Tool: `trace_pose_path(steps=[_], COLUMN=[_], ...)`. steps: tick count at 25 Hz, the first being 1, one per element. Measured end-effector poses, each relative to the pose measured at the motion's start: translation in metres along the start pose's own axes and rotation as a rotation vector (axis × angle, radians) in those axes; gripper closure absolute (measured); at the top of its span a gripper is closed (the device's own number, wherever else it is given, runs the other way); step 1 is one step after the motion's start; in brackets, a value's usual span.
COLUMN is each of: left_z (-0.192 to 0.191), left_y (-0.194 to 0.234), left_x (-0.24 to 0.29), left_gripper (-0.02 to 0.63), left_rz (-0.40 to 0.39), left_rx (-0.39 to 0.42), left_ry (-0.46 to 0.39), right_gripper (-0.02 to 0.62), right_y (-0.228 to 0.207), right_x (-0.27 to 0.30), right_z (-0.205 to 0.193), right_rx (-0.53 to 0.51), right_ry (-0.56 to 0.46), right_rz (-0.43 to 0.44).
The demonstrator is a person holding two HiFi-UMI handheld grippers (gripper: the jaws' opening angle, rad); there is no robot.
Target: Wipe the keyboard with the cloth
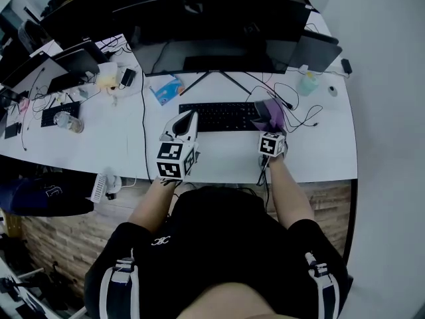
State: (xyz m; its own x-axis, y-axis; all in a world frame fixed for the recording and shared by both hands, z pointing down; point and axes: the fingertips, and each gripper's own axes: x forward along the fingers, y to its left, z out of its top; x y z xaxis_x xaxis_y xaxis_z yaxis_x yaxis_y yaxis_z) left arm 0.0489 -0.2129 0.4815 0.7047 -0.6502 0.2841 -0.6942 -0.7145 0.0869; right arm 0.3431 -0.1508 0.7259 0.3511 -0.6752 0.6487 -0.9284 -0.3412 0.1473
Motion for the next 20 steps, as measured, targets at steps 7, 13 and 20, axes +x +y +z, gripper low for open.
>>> trace_pose_path(steps=[7,13,20], left_z=[-0.006,-0.012,-0.014], left_y=[0.039,0.074,0.103], left_x=[-0.023,-0.041,-0.056], left_gripper=[0.594,0.594,0.594], left_rz=[0.003,0.013,0.002], left_rx=[-0.011,-0.027,-0.032], left_ry=[0.004,0.001,-0.006], right_gripper=[0.512,0.512,0.512], right_y=[0.04,0.065,0.104], right_x=[-0.008,-0.009,-0.012], right_z=[-0.002,-0.002,0.004], right_rx=[0.068,0.071,0.026], right_ry=[-0.007,0.025,0.044], right_rz=[-0.029,-0.043,-0.053])
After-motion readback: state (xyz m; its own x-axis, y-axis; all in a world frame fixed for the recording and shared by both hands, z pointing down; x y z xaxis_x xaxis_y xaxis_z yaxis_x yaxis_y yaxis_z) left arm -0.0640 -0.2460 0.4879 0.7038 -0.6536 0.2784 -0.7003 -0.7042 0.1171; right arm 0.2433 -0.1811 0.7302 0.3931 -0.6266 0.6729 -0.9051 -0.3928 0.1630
